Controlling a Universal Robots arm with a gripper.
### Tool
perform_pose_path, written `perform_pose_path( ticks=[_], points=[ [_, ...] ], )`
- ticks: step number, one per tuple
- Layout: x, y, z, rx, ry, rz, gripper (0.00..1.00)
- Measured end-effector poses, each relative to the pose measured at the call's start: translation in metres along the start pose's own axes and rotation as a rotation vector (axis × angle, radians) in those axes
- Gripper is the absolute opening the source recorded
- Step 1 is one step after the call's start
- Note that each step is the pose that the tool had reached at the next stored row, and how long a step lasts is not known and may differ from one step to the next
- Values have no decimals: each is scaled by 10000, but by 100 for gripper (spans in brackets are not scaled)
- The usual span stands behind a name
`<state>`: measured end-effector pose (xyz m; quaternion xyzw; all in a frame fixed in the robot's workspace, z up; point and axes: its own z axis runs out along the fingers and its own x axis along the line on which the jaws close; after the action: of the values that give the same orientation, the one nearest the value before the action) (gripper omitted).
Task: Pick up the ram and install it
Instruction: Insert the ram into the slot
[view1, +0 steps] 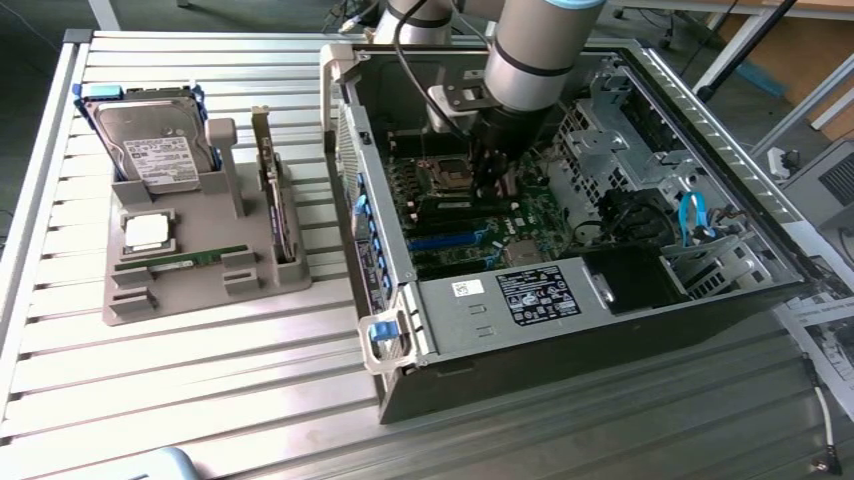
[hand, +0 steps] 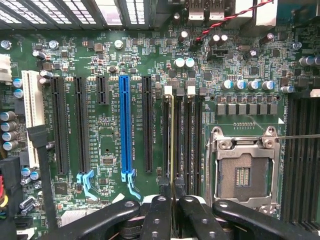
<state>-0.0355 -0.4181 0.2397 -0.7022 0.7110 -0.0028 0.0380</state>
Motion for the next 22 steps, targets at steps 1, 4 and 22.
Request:
perform_pose_path(
  ticks=[1, 4, 22],
  points=[
    [0, -1, -12, 0, 11, -1, 13],
    [-4, -4, -72, 1, 54, -3, 13],
    [-4, -1, -78, 960, 43, -48, 13]
  ],
)
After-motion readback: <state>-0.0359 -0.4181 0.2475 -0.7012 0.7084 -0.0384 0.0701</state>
